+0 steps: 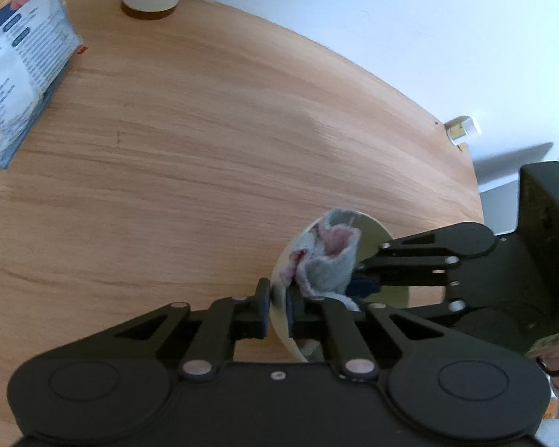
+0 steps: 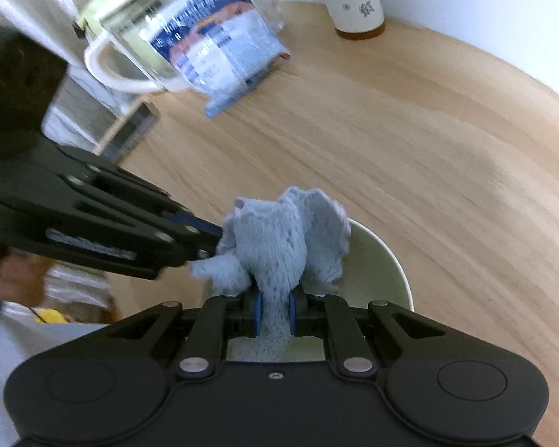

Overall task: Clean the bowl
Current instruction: 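Wipe the cloth around the bowl interior with the right tool while left holds bowl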

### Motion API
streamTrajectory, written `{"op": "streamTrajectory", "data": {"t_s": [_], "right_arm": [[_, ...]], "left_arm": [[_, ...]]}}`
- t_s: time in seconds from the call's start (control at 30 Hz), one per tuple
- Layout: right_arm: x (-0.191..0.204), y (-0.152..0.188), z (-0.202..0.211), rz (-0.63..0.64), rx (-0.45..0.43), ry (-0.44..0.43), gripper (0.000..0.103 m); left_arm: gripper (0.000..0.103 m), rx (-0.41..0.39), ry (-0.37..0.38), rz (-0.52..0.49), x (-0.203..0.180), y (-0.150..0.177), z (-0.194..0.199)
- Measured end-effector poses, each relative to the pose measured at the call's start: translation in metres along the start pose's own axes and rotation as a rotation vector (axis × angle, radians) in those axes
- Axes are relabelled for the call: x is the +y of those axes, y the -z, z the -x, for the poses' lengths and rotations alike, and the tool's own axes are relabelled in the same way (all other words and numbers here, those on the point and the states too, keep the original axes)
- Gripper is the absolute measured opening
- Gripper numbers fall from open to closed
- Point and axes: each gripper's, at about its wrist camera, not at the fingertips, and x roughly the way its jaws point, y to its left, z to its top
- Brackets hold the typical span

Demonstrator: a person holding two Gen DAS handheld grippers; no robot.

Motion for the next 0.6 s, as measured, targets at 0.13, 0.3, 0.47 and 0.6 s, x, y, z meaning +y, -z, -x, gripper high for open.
{"op": "streamTrajectory", "data": {"t_s": [0.13, 0.3, 0.47, 0.6], "right_arm": [[0.008, 0.001, -0.002, 0.046, 0.024, 0.050, 0.015], [0.016, 0.003, -0.002, 0.115, 0.070, 0.150, 0.015], [0.014, 0.003, 0.022, 0.122, 0.066, 0.177, 0.015], [0.010, 0.002, 0.040, 0.065, 0.049, 0.051, 0.015]], "left_arm": [[0.008, 0.010, -0.018, -0.027, -0.027, 0.024, 0.021], [0.009, 0.028, -0.034, -0.073, -0.045, 0.031, 0.017], [0.010, 0.039, -0.045, -0.093, -0.067, 0.033, 0.014], [0.009, 0.028, -0.063, -0.115, -0.086, 0.043, 0.022]]}}
